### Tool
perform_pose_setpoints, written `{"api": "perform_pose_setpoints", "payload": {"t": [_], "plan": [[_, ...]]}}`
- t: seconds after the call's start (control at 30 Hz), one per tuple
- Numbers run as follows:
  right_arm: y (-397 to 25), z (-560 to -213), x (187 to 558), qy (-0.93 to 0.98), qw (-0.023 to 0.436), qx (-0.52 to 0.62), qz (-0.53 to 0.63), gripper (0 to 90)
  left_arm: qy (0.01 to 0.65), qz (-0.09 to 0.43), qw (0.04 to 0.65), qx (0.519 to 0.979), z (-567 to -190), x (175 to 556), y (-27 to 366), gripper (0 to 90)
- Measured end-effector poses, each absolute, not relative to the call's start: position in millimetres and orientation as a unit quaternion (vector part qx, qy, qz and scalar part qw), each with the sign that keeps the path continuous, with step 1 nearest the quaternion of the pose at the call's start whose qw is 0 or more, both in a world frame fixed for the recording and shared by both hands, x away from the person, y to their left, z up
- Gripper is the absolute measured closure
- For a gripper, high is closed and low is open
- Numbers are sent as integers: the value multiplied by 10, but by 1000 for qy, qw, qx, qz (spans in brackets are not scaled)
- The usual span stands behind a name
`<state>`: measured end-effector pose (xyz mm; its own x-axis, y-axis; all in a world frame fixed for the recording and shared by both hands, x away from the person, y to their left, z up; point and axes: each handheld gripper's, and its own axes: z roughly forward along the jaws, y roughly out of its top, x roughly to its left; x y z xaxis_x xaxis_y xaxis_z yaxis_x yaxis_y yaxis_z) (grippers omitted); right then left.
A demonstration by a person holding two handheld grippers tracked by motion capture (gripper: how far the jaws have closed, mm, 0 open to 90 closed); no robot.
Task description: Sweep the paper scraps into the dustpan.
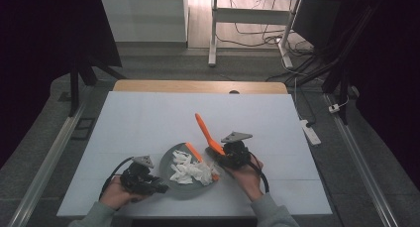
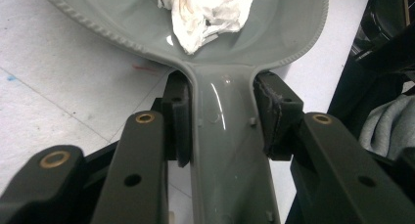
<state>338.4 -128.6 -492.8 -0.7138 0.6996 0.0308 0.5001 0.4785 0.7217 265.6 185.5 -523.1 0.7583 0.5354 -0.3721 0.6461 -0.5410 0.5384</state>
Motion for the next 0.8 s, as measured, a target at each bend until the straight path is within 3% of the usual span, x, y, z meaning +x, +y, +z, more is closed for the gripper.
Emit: {"api": "perform_pose_setpoints", "payload": {"t": [0.47,0.8], "plan": [[-699,-4856,3176,863,82,294,403,698,339,-82,341,873,-5238,2654,1850,614],[-926,-4613,3184,840,113,306,433,697,338,-81,344,872,-5246,2656,1856,614]]}}
